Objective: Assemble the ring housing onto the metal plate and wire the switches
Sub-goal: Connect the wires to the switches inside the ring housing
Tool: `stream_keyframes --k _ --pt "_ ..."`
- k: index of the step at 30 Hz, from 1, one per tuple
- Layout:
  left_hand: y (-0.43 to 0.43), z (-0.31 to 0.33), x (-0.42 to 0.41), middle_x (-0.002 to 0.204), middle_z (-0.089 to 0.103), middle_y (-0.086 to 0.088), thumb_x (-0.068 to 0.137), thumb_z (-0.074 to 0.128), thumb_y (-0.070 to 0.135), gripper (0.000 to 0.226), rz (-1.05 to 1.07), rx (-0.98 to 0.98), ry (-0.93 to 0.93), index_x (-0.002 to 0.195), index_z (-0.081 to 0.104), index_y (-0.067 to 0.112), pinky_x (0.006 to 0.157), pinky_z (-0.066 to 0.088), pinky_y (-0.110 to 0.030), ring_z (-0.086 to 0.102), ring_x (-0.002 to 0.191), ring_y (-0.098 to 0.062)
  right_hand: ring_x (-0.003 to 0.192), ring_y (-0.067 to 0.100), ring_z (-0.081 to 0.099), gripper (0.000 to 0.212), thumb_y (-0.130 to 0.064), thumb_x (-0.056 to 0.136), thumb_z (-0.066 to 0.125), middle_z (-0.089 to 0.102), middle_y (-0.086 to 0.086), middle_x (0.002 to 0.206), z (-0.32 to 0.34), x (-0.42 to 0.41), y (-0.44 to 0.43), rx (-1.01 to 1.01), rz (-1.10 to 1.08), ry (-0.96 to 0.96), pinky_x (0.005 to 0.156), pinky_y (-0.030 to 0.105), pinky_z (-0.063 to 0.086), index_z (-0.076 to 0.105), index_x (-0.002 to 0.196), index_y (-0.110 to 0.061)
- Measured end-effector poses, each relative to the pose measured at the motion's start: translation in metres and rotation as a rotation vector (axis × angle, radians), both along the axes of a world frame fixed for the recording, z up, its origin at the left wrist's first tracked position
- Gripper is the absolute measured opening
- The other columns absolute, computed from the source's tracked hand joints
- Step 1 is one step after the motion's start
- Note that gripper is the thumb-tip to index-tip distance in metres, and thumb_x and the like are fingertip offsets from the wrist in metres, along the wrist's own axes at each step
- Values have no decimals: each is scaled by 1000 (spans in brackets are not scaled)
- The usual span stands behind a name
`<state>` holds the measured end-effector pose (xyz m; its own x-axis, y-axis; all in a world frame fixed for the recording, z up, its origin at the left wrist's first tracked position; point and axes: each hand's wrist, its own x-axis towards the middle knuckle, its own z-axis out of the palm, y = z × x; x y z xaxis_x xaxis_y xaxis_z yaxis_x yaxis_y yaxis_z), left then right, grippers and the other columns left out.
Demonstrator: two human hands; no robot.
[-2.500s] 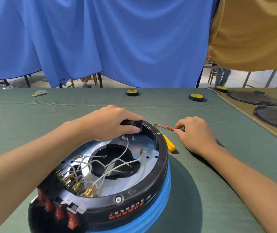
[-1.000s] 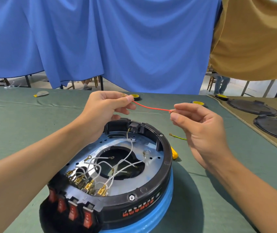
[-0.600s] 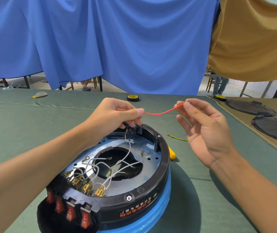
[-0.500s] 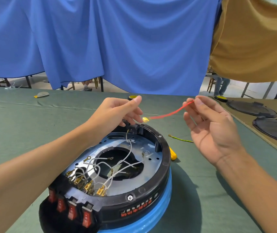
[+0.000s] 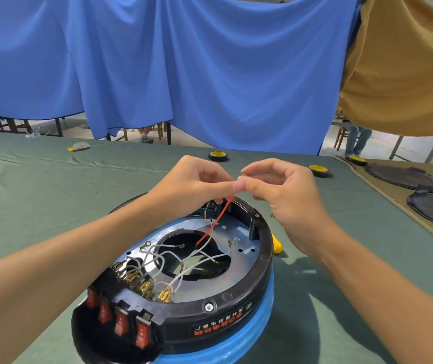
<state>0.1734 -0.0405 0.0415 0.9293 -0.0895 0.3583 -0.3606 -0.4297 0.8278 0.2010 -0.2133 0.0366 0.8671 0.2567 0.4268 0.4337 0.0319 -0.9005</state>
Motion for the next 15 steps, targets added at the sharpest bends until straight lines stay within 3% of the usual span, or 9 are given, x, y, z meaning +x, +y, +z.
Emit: stream_keyframes --k 4,10,12,15 --pt "4 0 1 76 76 -5 83 76 15 7 -4 -19 54 88 76 12 63 51 -17 67 66 -11 77 10 70 11 -11 79 77 75 -2 77 -8 3 7 61 -50 19 63 19 54 73 76 -21" --pt "0 3 -1 68 75 -5 83 75 7 5 21 -11 74 87 75 9 57 47 -12 63 57 -5 64 -5 62 13 -10 80 76 71 -12 67 -16 5 11 105 -120 -19 57 9 45 73 75 -21" --pt "0 5 -1 61 70 -2 84 72 4 6 95 -27 7 83 75 9 50 42 -10 57 49 -3 65 -5 62 12 -14 84 73 72 -11 70 -18 7 10 113 -158 -16 58 8 44 73 77 -23" --pt "4 6 4 56 63 3 84 69 10 11 292 54 -95 76 76 14 55 41 -20 50 51 -7 63 -8 59 15 -16 90 65 71 -9 72 -28 9 9 59 -246 -4 58 8 44 71 78 -22"
